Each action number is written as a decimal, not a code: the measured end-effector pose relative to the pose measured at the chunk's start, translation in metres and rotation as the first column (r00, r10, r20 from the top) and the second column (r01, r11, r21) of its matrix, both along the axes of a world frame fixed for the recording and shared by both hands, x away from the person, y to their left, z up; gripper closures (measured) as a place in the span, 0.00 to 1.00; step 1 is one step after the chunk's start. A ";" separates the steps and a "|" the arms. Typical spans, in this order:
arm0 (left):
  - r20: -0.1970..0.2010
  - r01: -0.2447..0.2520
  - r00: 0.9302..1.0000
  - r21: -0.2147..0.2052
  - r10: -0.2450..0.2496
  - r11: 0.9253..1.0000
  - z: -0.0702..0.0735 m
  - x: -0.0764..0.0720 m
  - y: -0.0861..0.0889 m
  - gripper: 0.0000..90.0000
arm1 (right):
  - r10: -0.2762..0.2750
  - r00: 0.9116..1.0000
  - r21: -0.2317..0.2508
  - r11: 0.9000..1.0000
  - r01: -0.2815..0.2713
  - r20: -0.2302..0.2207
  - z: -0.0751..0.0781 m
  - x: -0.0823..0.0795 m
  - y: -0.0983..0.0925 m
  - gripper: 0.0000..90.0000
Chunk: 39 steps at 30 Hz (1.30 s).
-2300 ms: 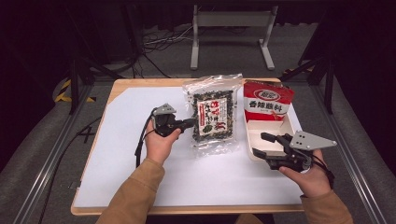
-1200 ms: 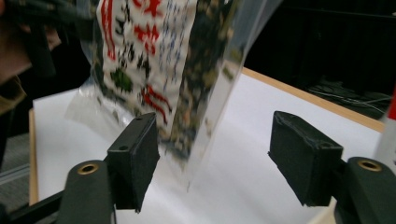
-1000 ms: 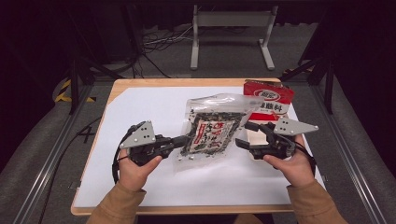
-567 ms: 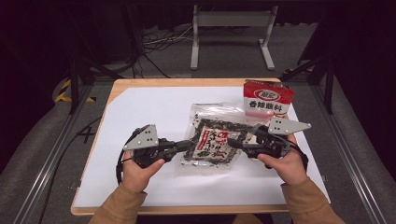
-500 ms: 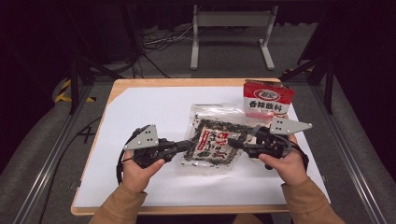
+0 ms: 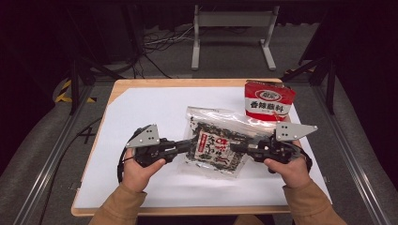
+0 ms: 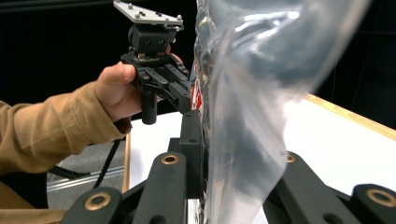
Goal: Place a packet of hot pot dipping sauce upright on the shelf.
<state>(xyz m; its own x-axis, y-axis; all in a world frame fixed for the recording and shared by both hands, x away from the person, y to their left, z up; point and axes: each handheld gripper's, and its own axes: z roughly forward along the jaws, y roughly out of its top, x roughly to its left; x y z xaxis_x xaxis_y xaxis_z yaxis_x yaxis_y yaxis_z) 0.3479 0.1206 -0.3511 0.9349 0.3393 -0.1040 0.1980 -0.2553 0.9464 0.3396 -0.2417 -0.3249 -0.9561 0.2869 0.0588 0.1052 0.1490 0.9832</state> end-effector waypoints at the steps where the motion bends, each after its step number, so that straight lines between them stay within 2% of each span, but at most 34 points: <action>1: -0.001 0.000 1.000 0.009 0.000 1.000 0.000 0.001 -0.001 0.91 | -0.001 1.000 -0.006 1.000 0.001 0.002 0.000 0.000 0.000 0.84; 8: -0.013 0.017 1.000 0.003 -0.017 1.000 -0.002 0.002 -0.002 0.85 | 0.002 1.000 -0.022 1.000 -0.001 0.008 0.004 -0.004 -0.002 0.84; 20: -0.001 -0.033 0.999 0.055 0.034 0.998 -0.001 0.007 0.012 0.64 | -0.016 1.000 -0.048 0.999 0.017 0.023 0.013 -0.005 -0.012 0.84; 25: -0.010 -0.047 0.999 0.062 0.048 0.997 -0.001 0.008 0.015 0.62 | -0.040 0.999 -0.093 0.995 0.042 0.030 0.024 -0.003 -0.022 0.84; 30: -0.007 -0.064 0.998 0.082 0.064 0.995 -0.002 0.009 0.017 0.57 | -0.060 0.998 -0.110 0.992 0.063 0.037 0.031 -0.002 -0.030 0.84; 33: -0.009 -0.069 0.997 0.125 0.071 0.990 -0.005 0.012 0.018 0.53 | -0.076 0.996 -0.121 0.989 0.081 0.044 0.038 -0.002 -0.037 0.84; 39: -0.026 -0.085 0.996 0.160 0.090 0.983 -0.010 0.017 0.023 0.50 | -0.101 0.993 -0.130 0.986 0.107 0.055 0.048 0.000 -0.045 0.84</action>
